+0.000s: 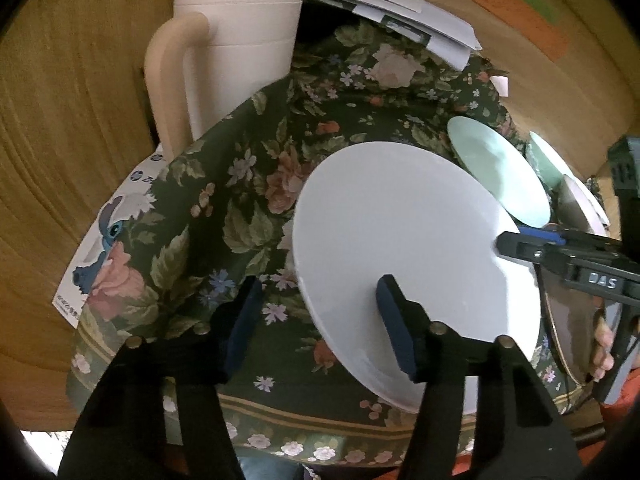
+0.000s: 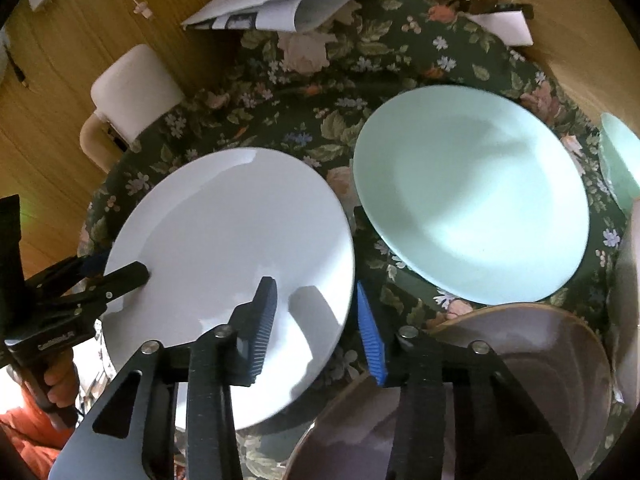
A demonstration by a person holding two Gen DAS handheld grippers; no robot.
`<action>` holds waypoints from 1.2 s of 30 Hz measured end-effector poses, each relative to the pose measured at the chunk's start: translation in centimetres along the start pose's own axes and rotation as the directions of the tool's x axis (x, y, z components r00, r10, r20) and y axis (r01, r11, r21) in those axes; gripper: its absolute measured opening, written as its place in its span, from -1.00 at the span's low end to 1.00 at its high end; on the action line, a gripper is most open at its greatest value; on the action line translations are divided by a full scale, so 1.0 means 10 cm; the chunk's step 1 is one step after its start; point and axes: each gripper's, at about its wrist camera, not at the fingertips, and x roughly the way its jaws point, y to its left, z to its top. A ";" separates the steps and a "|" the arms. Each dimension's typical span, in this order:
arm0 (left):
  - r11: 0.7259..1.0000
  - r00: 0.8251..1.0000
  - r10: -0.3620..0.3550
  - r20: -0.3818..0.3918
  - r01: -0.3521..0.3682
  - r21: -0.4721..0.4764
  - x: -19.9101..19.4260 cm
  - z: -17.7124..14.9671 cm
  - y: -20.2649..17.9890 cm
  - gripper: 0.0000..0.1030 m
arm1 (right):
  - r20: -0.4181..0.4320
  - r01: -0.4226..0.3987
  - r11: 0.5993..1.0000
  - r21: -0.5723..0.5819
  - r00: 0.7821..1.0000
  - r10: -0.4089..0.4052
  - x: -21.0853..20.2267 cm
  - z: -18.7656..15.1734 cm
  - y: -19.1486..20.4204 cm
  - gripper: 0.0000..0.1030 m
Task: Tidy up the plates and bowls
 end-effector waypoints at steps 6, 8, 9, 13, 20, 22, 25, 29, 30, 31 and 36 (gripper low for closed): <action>0.999 0.999 -0.032 -0.009 0.032 0.014 0.03 0.02 -0.05 -0.09 | -0.008 0.007 1.000 -0.005 1.000 -0.007 0.06 0.03 0.02 -0.34; 0.999 0.999 -0.039 -0.010 0.039 0.023 0.03 0.03 -0.07 -0.16 | -0.007 0.010 1.000 -0.009 1.000 -0.010 0.06 0.03 0.02 -0.34; 0.999 0.999 -0.045 -0.012 0.046 0.028 0.03 0.03 -0.08 -0.18 | -0.007 0.011 1.000 -0.011 1.000 -0.011 0.06 0.04 0.03 -0.34; 0.999 0.999 -0.044 -0.016 0.044 0.029 0.03 0.03 -0.10 -0.19 | 0.000 0.015 1.000 -0.011 1.000 -0.015 0.07 0.03 0.04 -0.35; 0.999 1.000 -0.024 -0.002 0.025 0.027 0.00 0.03 -0.12 -0.19 | 0.024 0.012 1.000 -0.005 1.000 -0.012 0.01 -0.01 0.03 -0.35; 0.999 1.000 -0.030 0.001 0.030 0.024 -0.01 0.03 -0.12 -0.19 | 0.037 0.011 1.000 -0.005 0.999 -0.011 -0.04 -0.02 0.03 -0.35; 0.999 0.999 -0.036 0.009 0.036 0.019 -0.05 0.04 -0.13 -0.19 | 0.056 0.013 1.000 -0.006 0.998 -0.013 -0.09 -0.04 0.03 -0.35; 0.999 0.999 -0.038 0.029 0.037 0.024 -0.12 0.06 -0.18 -0.19 | 0.089 0.012 1.000 -0.001 0.996 -0.011 -0.23 -0.07 0.01 -0.35; 0.999 0.999 -0.040 0.034 0.039 0.027 -0.14 0.06 -0.19 -0.19 | 0.100 0.012 1.000 0.002 0.995 -0.012 -0.27 -0.08 0.00 -0.35; 0.999 0.998 -0.042 0.039 0.041 0.029 -0.16 0.07 -0.21 -0.19 | 0.107 0.013 1.000 0.004 0.994 -0.013 -0.30 -0.09 0.00 -0.35; 0.997 0.996 -0.065 0.062 0.062 0.048 -0.25 0.12 -0.32 -0.19 | 0.159 0.021 1.000 0.022 0.987 -0.024 -0.50 -0.12 -0.04 -0.35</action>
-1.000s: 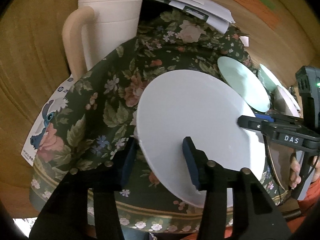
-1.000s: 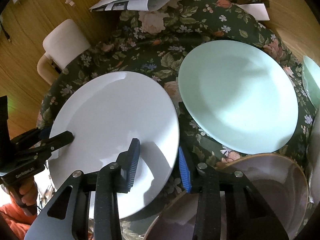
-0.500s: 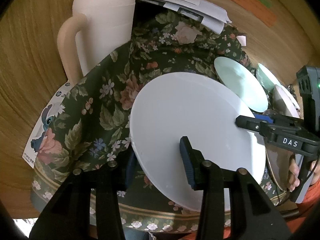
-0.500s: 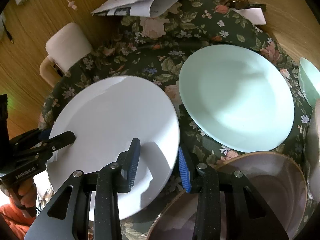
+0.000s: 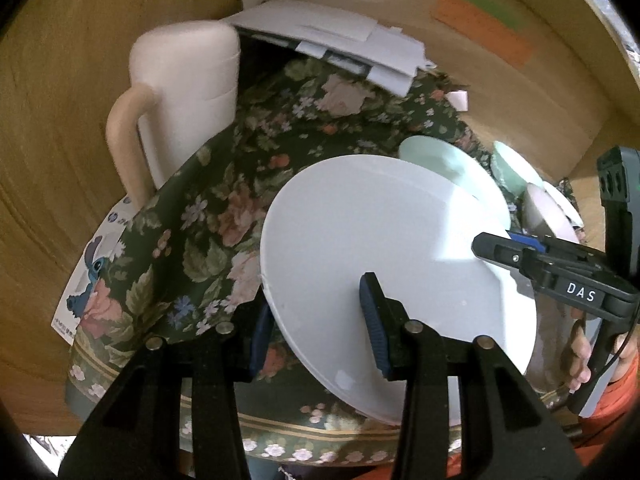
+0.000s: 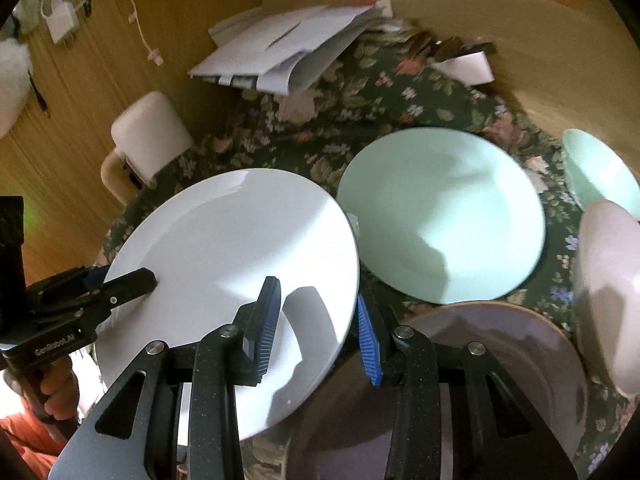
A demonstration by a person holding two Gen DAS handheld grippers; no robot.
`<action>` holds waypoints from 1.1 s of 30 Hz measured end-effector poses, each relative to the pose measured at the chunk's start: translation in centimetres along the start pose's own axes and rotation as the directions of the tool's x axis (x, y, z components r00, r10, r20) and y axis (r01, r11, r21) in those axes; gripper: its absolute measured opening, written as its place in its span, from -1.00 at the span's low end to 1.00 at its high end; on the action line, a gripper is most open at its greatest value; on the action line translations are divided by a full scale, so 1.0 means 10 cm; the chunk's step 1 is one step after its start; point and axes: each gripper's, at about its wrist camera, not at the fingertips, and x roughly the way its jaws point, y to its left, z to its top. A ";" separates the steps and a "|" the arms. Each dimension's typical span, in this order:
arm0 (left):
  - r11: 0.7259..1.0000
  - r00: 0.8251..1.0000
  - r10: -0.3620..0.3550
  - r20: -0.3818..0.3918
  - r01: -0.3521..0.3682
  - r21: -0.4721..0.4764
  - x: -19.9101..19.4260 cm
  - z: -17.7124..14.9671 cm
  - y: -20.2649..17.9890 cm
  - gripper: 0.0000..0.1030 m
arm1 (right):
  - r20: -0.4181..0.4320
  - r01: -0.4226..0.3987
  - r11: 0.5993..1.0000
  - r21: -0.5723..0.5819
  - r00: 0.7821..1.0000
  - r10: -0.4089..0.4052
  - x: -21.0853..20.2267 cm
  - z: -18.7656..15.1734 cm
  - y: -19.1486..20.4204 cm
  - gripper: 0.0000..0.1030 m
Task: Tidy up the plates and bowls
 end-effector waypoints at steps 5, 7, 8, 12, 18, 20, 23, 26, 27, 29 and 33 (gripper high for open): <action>0.999 1.000 -0.020 0.018 0.020 0.025 -0.05 0.06 -0.16 -0.19 | 0.045 0.017 1.000 0.022 0.999 -0.018 -0.18 -0.04 -0.07 -0.35; 0.999 0.999 -0.028 0.023 0.027 0.032 -0.06 0.08 -0.22 -0.19 | 0.062 0.023 0.999 0.034 0.998 -0.025 -0.25 -0.06 -0.11 -0.35; 0.999 0.999 -0.032 0.026 0.031 0.037 -0.07 0.09 -0.26 -0.19 | 0.068 0.027 0.999 0.038 0.997 -0.030 -0.28 -0.06 -0.12 -0.35; 0.997 0.998 -0.049 0.035 0.047 0.059 -0.08 0.11 -0.39 -0.19 | 0.090 0.050 0.997 0.061 0.994 -0.055 -0.42 -0.12 -0.20 -0.35; 0.992 0.995 -0.091 0.030 0.088 0.095 -0.06 0.11 -0.63 -0.19 | 0.112 0.084 0.992 0.093 0.989 -0.094 -0.61 -0.23 -0.35 -0.35; 0.989 0.994 -0.104 0.027 0.100 0.108 -0.06 0.10 -0.72 -0.19 | 0.120 0.095 0.990 0.105 0.987 -0.107 -0.68 -0.27 -0.41 -0.35; 0.985 0.993 -0.119 0.024 0.116 0.125 -0.07 0.08 -0.82 -0.18 | 0.130 0.106 0.987 0.119 0.984 -0.122 -0.77 -0.33 -0.47 -0.35; 0.982 0.992 -0.127 0.021 0.123 0.141 -0.07 0.08 -0.92 -0.18 | 0.137 0.114 0.985 0.132 0.982 -0.132 -0.83 -0.38 -0.52 -0.35; 0.981 0.991 -0.129 0.019 0.125 0.148 -0.07 0.07 -0.95 -0.18 | 0.139 0.116 0.983 0.139 0.981 -0.136 -0.86 -0.41 -0.54 -0.35; 0.979 0.991 -0.132 0.015 0.128 0.159 -0.06 0.06 -1.02 -0.19 | 0.142 0.120 0.982 0.147 0.980 -0.141 -0.89 -0.45 -0.58 -0.35; 0.975 0.990 -0.138 0.002 0.136 0.176 -0.04 0.03 -1.12 -0.18 | 0.142 0.126 0.978 0.167 0.978 -0.150 -0.95 -0.55 -0.65 -0.35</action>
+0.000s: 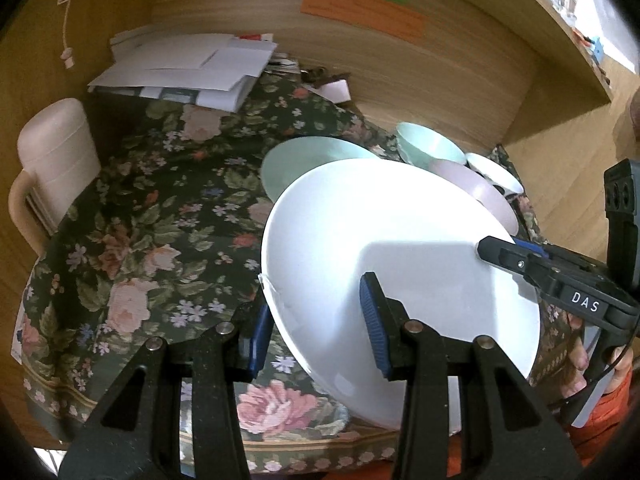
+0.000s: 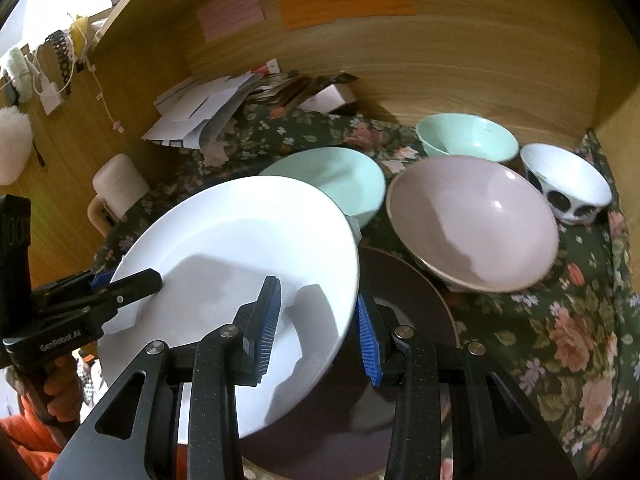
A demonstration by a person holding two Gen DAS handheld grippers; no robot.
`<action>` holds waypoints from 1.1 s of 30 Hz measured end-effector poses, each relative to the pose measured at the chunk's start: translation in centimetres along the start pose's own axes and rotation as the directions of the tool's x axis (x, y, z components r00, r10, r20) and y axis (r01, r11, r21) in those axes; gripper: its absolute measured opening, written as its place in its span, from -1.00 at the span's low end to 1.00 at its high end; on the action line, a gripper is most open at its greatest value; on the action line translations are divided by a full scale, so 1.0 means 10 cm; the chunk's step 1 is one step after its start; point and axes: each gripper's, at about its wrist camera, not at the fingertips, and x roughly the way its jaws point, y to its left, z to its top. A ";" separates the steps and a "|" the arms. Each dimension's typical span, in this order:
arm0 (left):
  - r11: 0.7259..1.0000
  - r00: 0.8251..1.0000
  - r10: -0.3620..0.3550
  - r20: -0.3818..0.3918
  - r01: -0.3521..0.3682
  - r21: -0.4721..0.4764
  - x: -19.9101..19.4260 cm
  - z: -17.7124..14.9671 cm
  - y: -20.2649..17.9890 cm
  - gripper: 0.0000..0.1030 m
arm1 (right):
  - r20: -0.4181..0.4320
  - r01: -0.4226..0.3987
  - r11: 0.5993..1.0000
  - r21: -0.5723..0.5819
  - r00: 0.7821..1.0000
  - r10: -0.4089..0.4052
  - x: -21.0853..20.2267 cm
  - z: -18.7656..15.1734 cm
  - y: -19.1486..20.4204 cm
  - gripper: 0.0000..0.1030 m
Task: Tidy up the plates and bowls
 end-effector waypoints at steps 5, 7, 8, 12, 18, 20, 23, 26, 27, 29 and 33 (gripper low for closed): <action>1.000 1.000 -0.010 -0.023 0.011 0.020 0.07 -0.04 -0.13 -0.19 | -0.009 0.012 1.000 0.025 1.000 -0.011 -0.04 -0.10 -0.13 -0.35; 1.000 0.999 -0.015 -0.034 0.016 0.025 0.10 -0.06 -0.17 -0.18 | -0.012 0.014 0.999 0.036 1.000 -0.013 -0.04 -0.13 -0.18 -0.35; 0.999 0.999 -0.017 -0.039 0.018 0.028 0.12 -0.07 -0.18 -0.18 | -0.014 0.015 0.999 0.042 1.000 -0.015 -0.05 -0.16 -0.20 -0.35; 0.999 0.998 -0.019 -0.057 0.021 0.042 0.16 -0.11 -0.26 -0.19 | -0.023 0.021 0.998 0.060 1.000 -0.019 -0.06 -0.23 -0.28 -0.35; 0.998 0.996 -0.019 -0.090 0.024 0.055 0.27 -0.16 -0.35 -0.19 | -0.040 0.023 0.995 0.093 0.999 -0.019 -0.04 -0.33 -0.39 -0.35; 0.998 0.995 -0.017 -0.100 0.023 0.059 0.31 -0.17 -0.38 -0.19 | -0.046 0.024 0.994 0.104 0.999 -0.019 -0.03 -0.36 -0.42 -0.35; 0.998 0.993 -0.018 -0.114 0.024 0.059 0.36 -0.18 -0.40 -0.19 | -0.054 0.026 0.993 0.115 0.998 -0.020 -0.01 -0.38 -0.46 -0.35; 0.998 0.992 -0.015 -0.126 0.023 0.059 0.41 -0.19 -0.41 -0.19 | -0.062 0.027 0.992 0.126 0.998 -0.020 0.02 -0.40 -0.48 -0.35; 0.998 0.992 -0.015 -0.129 0.023 0.061 0.43 -0.19 -0.41 -0.19 | -0.065 0.028 0.991 0.130 0.998 -0.019 0.03 -0.40 -0.49 -0.35; 0.998 0.991 -0.013 -0.136 0.021 0.062 0.46 -0.20 -0.41 -0.19 | -0.072 0.026 0.990 0.136 0.997 -0.017 0.06 -0.41 -0.51 -0.35; 0.998 0.988 -0.012 -0.154 0.020 0.054 0.53 -0.21 -0.39 -0.18 | -0.081 0.022 0.989 0.144 0.997 -0.011 0.10 -0.42 -0.53 -0.35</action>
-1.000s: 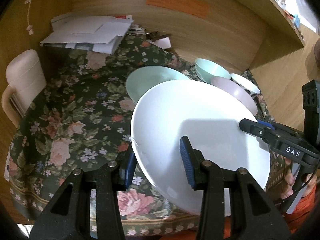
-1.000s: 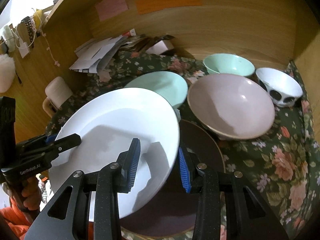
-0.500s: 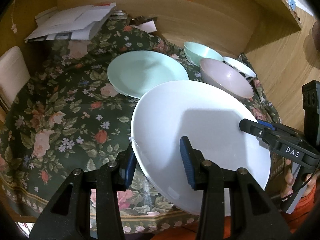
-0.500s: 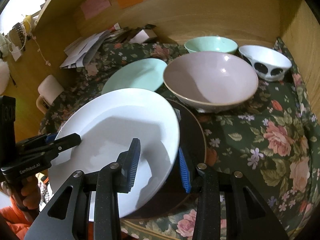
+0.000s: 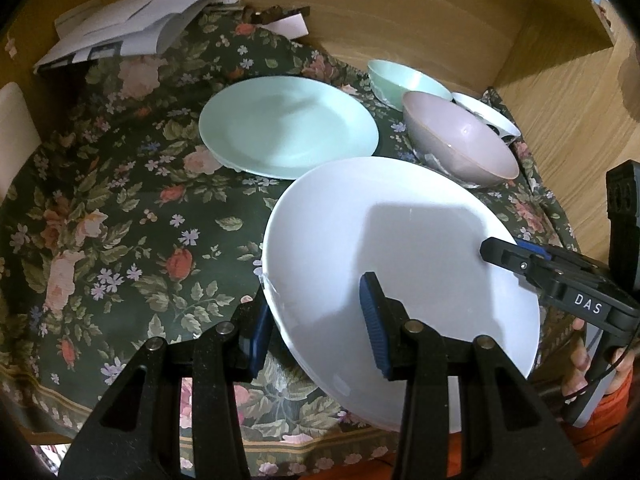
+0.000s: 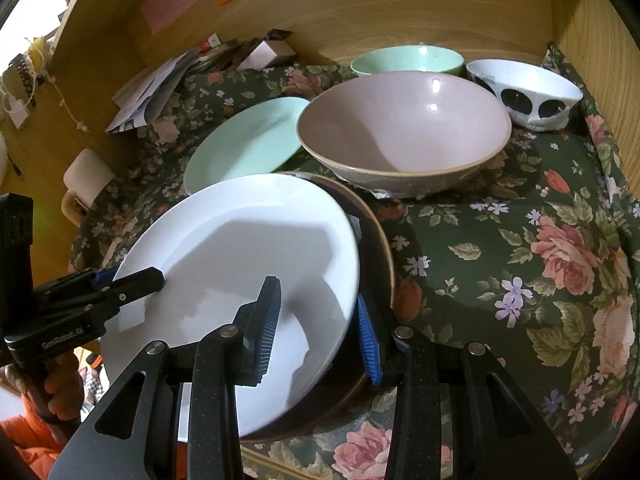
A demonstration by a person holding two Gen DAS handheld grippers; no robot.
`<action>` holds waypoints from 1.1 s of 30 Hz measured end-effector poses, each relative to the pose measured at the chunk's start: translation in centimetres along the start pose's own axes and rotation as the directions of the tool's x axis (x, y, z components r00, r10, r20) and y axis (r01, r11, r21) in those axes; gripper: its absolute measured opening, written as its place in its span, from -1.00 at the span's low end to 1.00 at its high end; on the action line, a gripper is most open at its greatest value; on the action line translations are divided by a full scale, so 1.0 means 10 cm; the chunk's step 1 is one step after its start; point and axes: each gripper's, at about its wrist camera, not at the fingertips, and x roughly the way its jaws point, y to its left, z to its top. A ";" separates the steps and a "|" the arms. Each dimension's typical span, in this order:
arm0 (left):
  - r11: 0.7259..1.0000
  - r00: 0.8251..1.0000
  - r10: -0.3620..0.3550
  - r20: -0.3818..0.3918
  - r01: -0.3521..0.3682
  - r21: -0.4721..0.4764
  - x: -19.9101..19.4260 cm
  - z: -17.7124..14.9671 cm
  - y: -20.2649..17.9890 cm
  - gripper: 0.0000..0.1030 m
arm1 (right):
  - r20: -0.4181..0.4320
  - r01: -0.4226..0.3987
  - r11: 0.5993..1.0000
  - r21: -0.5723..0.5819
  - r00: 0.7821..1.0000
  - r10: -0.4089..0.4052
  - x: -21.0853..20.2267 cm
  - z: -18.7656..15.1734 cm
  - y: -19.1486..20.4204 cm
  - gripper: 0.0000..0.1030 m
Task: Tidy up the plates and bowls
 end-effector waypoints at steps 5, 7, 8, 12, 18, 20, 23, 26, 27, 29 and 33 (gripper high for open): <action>1.000 1.000 -0.003 -0.010 0.002 -0.013 0.07 0.01 0.03 -0.18 | 0.001 0.000 1.000 -0.001 1.000 0.000 0.00 0.03 -0.01 -0.35; 1.000 1.000 -0.003 -0.009 0.002 -0.015 0.08 0.01 0.03 -0.18 | -0.001 0.002 1.000 0.000 1.000 -0.002 0.00 0.03 -0.01 -0.35; 1.000 1.000 -0.005 -0.010 0.005 -0.017 0.09 0.02 0.04 -0.18 | -0.004 0.000 1.000 0.001 1.000 0.000 0.00 0.03 -0.02 -0.35; 1.000 1.000 -0.002 -0.014 0.002 -0.011 0.12 0.03 0.02 -0.18 | -0.011 -0.008 1.000 0.009 1.000 0.008 -0.03 0.06 -0.05 -0.35; 1.000 1.000 0.016 -0.009 -0.016 0.023 0.16 0.03 -0.03 -0.18 | -0.008 0.002 1.000 0.000 1.000 -0.002 -0.08 0.05 -0.05 -0.35; 1.000 1.000 0.018 -0.006 -0.018 0.024 0.16 0.04 -0.03 -0.19 | -0.009 0.005 1.000 -0.004 1.000 -0.005 -0.09 0.04 -0.04 -0.35; 0.998 0.999 0.044 0.019 -0.044 0.053 0.14 0.04 -0.06 -0.19 | -0.007 0.027 0.999 -0.020 1.000 -0.027 -0.12 0.04 -0.03 -0.35; 0.996 0.997 0.062 0.037 -0.064 0.066 0.11 0.04 -0.07 -0.18 | 0.004 0.054 0.998 -0.029 0.999 -0.053 -0.16 0.03 -0.03 -0.34; 0.995 0.997 0.070 0.040 -0.072 0.066 0.10 0.05 -0.06 -0.18 | 0.019 0.080 0.996 -0.037 0.997 -0.080 -0.19 0.03 -0.03 -0.34; 0.994 0.995 0.091 0.047 -0.093 0.058 0.09 0.06 -0.03 -0.18 | 0.035 0.093 0.995 -0.042 0.995 -0.092 -0.24 0.04 -0.03 -0.34; 0.992 0.991 0.123 0.053 -0.125 0.033 0.07 0.11 0.04 -0.18 | 0.050 0.103 0.994 -0.031 0.994 -0.101 -0.30 0.06 -0.06 -0.34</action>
